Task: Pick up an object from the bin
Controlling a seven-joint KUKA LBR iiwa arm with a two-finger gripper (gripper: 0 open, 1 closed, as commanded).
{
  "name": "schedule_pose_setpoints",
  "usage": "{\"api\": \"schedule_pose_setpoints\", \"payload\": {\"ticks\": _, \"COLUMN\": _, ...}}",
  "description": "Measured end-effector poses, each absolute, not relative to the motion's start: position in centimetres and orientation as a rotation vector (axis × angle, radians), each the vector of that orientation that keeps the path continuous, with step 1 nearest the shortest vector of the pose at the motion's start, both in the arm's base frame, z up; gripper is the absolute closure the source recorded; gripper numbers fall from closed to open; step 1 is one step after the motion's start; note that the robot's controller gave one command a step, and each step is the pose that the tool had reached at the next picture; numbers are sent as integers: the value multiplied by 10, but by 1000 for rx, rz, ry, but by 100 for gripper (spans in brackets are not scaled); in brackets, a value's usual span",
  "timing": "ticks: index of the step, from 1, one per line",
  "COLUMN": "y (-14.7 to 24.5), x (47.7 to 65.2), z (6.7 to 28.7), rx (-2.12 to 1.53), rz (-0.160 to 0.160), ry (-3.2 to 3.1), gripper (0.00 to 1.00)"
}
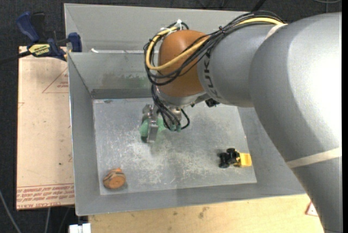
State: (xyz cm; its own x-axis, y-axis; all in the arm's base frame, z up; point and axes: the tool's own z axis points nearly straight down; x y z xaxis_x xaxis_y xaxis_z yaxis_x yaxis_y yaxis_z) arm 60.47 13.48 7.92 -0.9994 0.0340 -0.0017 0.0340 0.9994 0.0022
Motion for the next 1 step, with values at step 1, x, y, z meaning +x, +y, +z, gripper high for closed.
{"api": "schedule_pose_setpoints", "payload": {"ticks": 1, "y": 153, "x": 621, "z": 215, "rx": 55, "rz": 4, "ry": 3137, "gripper": 100}}
